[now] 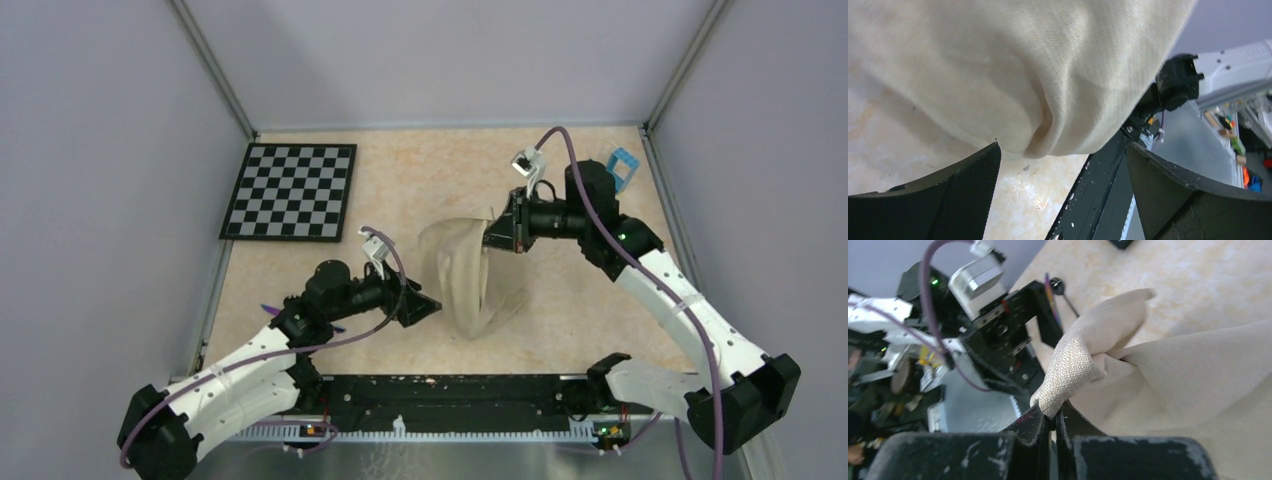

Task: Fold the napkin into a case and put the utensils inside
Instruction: Pick up the crumpled napkin from the center of the board.

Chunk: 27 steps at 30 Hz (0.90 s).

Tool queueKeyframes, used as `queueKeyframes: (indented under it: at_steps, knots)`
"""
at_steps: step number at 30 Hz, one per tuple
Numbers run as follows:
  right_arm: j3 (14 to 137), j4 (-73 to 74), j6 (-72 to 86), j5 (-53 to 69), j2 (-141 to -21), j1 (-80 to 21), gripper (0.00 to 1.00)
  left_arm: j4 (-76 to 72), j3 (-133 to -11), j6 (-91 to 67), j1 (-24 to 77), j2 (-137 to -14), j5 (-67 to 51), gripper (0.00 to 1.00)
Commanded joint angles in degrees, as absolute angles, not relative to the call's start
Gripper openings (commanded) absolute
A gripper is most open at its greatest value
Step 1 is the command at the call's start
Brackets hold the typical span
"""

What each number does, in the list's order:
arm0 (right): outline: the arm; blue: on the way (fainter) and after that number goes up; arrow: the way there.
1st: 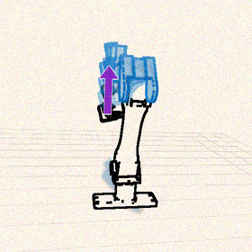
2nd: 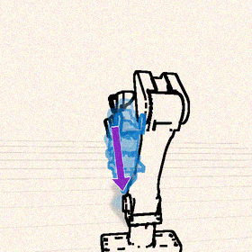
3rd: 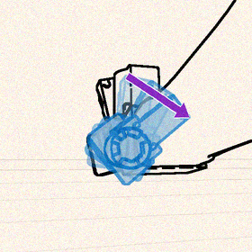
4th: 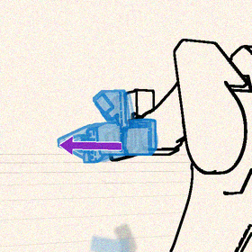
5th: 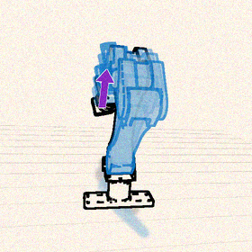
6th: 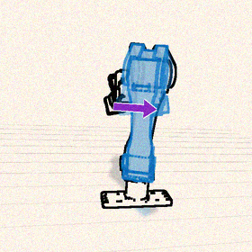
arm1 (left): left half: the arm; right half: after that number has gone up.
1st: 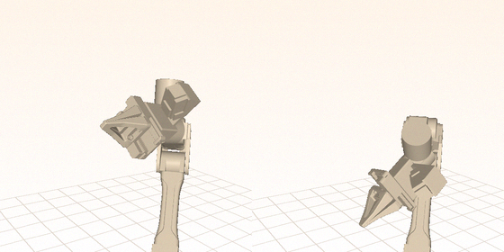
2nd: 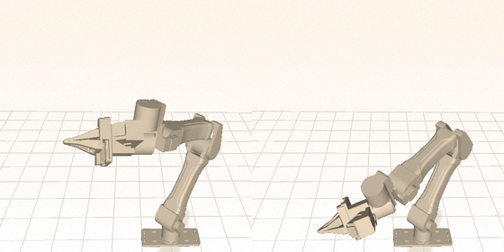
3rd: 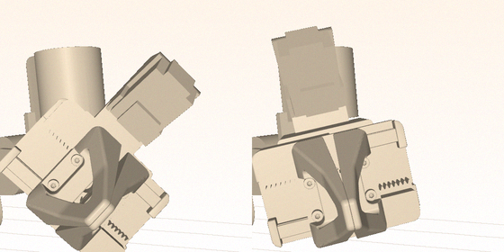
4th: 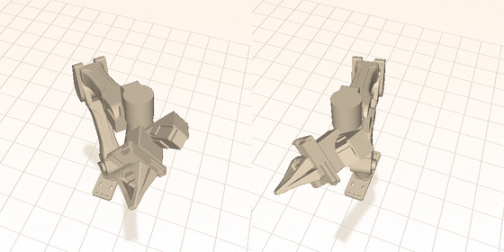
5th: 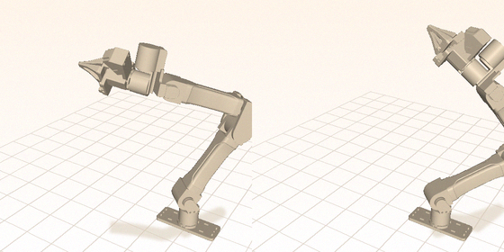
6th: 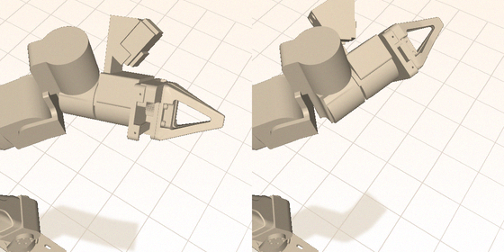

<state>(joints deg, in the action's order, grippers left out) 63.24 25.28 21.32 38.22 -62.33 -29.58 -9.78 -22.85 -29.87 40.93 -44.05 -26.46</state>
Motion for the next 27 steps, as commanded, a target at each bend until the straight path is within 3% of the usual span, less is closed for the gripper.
queueKeyframes:
  at_steps: [1, 8, 27]
  knots:
    - [60.7, 16.5, 25.4, 55.8, -62.5, -28.0, 0.0, -15.7, -21.0, -38.9, 40.9, -43.1, -15.2, 0.99]
    - [59.2, 16.5, 24.8, 57.0, -61.6, -28.0, 0.0, -32.1, -13.2, -60.2, 40.0, -48.0, -12.7, 0.99]
    - [59.3, 16.4, 23.8, 59.1, -59.9, -28.0, 0.0, -59.5, -11.6, -67.0, 35.8, -69.8, -31.1, 0.97]
